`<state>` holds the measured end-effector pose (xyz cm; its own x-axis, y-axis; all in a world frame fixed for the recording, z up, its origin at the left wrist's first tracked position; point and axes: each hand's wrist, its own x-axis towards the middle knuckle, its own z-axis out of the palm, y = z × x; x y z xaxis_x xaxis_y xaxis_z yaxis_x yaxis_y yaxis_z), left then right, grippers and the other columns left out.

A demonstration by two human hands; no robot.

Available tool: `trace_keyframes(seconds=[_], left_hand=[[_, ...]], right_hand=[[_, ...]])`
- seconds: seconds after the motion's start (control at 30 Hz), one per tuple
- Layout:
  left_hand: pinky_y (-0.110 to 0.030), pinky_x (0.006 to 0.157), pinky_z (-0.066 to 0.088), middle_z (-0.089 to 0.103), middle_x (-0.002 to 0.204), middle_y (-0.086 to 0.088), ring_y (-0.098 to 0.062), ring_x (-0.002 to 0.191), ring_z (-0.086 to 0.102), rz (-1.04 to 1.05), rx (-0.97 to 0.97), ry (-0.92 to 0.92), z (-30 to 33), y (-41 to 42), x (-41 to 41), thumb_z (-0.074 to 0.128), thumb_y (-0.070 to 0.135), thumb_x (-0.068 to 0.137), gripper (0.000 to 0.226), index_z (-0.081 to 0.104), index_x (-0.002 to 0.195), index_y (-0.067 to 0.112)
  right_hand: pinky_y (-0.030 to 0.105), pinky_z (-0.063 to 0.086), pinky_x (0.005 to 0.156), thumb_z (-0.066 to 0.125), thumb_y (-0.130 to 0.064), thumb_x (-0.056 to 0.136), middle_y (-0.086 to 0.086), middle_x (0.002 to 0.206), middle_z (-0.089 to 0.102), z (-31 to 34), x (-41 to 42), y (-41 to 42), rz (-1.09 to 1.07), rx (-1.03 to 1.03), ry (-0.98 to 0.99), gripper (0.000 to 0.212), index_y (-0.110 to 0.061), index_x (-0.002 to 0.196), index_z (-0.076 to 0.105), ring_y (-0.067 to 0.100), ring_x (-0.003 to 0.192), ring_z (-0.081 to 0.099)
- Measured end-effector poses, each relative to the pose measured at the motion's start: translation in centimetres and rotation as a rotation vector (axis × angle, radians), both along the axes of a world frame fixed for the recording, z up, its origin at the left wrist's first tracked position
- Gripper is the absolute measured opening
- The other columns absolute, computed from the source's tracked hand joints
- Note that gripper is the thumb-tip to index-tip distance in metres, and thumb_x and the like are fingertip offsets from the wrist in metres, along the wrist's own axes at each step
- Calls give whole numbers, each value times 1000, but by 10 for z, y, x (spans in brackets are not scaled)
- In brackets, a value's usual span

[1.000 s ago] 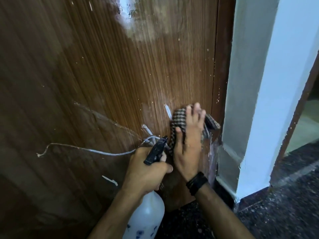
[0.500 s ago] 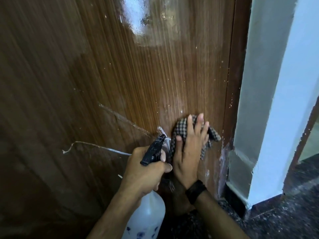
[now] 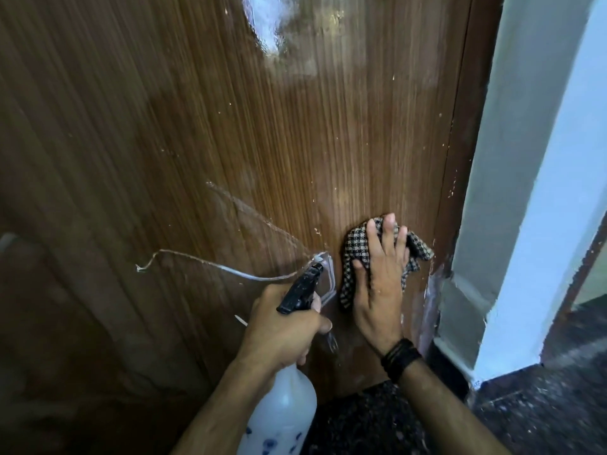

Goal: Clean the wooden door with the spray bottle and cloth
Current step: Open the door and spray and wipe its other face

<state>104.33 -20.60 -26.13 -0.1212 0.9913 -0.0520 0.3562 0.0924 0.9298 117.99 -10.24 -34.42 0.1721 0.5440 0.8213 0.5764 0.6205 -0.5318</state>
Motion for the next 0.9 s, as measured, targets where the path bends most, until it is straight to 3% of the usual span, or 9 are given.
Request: trace_keyframes(seconds=[0.17, 0.3, 0.43, 0.63, 0.77, 0.9], left_hand=[[-28, 49, 39, 45, 46, 0, -20, 39, 42, 6, -41, 28, -7, 1, -1, 69, -2, 76, 27, 54, 67, 18], [-25, 46, 37, 44, 48, 2, -16, 38, 40, 6, -63, -4, -13, 0, -7, 68, -3, 81, 28, 54, 68, 17], [-25, 44, 36, 42, 52, -2, -14, 37, 38, 10, -68, -57, -16, -5, -15, 67, -7, 82, 28, 55, 71, 16], [-25, 45, 36, 45, 59, -11, -18, 39, 39, 8, -57, -48, -26, -10, -22, 68, -6, 80, 26, 57, 70, 15], [-23, 45, 34, 45, 60, -12, -18, 40, 39, 4, -38, -62, -26, -9, -25, 68, -6, 80, 25, 58, 71, 15], [-21, 43, 33, 44, 57, -9, -16, 37, 37, 29, -29, -83, -24, -6, -27, 68, -8, 80, 29, 56, 68, 17]], right_hand=[[52, -1, 124, 40, -17, 106, 2, 168, 4, 22, -8, -5, 4, -10, 51, 54, -17, 158, 24, 24, 155, -7], [50, -5, 124, 44, -15, 106, 0, 166, 1, 41, -18, -1, -3, 79, -77, 57, -17, 158, 21, 26, 155, -9], [52, -2, 124, 43, -18, 104, -5, 168, -2, 6, -16, 4, -30, 120, -228, 59, -20, 158, 19, 29, 155, -4], [49, -4, 125, 40, -18, 102, -8, 168, -5, -38, -24, -6, -38, 23, -122, 60, -22, 158, 18, 27, 155, -6], [52, -2, 124, 41, -21, 105, -2, 167, 0, 6, -42, -6, -39, 58, -29, 59, -23, 159, 17, 27, 155, -7], [53, -1, 123, 48, -15, 103, 0, 164, 8, 50, -51, -6, -32, 163, -166, 57, -16, 157, 26, 28, 155, -3]])
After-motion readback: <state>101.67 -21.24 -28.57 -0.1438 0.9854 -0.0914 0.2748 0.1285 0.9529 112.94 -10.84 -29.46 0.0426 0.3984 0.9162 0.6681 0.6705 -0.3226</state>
